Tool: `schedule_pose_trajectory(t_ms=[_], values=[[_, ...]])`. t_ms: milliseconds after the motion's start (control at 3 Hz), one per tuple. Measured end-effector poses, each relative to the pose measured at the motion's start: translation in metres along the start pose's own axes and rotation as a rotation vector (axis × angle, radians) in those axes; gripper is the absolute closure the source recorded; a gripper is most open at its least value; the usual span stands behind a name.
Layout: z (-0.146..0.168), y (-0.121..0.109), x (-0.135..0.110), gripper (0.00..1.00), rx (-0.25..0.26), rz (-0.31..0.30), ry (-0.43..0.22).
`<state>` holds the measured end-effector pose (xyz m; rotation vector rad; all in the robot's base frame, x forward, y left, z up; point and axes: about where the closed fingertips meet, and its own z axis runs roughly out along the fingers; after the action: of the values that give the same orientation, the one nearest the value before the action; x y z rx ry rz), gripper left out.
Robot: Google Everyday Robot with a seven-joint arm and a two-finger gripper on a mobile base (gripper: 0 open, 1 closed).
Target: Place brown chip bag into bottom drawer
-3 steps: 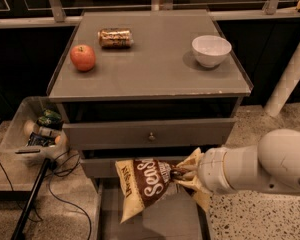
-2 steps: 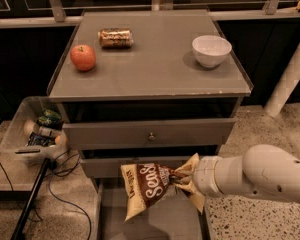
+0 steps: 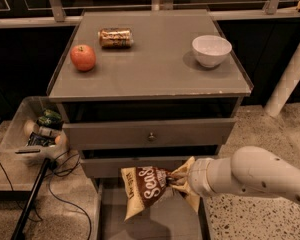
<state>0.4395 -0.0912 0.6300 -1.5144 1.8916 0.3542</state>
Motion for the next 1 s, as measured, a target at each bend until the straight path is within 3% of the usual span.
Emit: schedule_pose_trajectory(t_ms=[333,667,1000], values=[[0.051,-0.005,0.032,1.0,-0.057,0.008,0.022],[0.103,-0.006,0.064,1.0,-0.094,0.009,-0.004],[0.133,-0.009,0.081,1.0,-0.104,-0.019,-0.115]])
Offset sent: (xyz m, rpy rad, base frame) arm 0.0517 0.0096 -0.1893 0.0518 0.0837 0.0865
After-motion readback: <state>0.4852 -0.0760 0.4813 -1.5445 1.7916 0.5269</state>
